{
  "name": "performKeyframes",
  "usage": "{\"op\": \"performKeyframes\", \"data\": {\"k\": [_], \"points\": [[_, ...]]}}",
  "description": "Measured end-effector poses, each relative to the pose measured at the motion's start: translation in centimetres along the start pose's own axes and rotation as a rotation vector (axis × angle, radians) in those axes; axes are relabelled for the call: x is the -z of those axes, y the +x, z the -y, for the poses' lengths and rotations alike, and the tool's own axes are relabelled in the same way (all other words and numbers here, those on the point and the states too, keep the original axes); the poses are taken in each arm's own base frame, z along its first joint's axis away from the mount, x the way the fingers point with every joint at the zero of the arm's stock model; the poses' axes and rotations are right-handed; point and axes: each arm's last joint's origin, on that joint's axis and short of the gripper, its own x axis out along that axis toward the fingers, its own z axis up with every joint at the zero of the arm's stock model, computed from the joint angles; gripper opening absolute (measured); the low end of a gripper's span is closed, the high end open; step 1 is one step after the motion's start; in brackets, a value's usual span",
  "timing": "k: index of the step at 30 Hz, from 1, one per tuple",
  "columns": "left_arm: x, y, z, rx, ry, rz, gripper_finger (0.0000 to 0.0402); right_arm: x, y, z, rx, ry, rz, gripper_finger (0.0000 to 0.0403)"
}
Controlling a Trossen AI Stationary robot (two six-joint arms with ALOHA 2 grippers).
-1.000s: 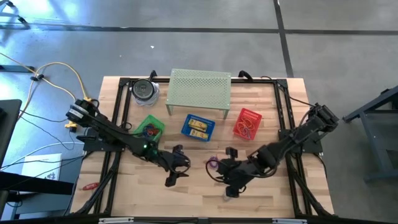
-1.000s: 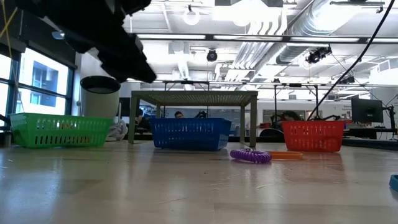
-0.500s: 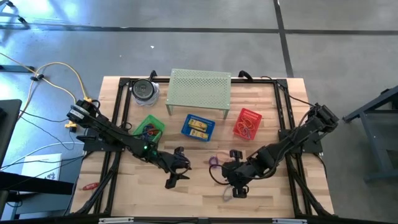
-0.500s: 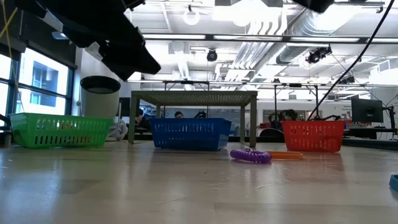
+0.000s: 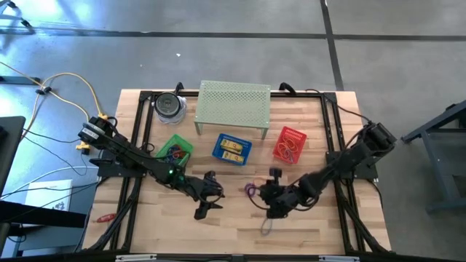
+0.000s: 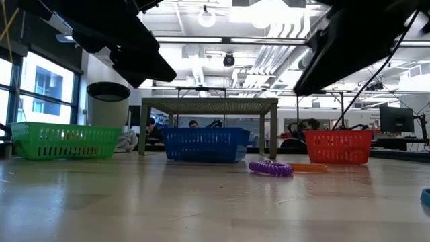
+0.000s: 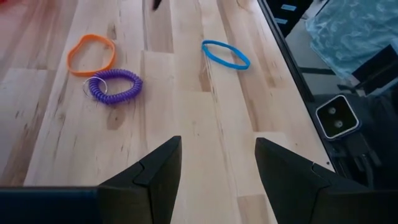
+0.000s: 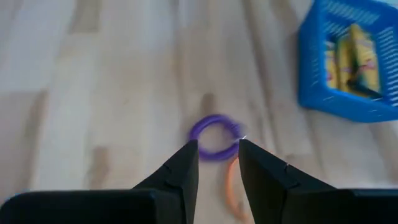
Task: Pick & Place Office Desk Supplies
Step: Put the orange rubber band into the red bin
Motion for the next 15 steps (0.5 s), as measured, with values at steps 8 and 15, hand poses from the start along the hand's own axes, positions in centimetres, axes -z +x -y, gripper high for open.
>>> {"op": "performKeyframes", "data": {"k": [8,15], "points": [[0.0,0.0,0.0,0.0,0.0,-0.001,0.0199,2.5,1.9,1.2,0.082,0.041,0.078,0.0103],[0.1,0.0,0.0,-0.002,0.01,-0.007,0.0199,4.7,2.5,2.2,0.158,0.225,0.072,0.0103]]}}
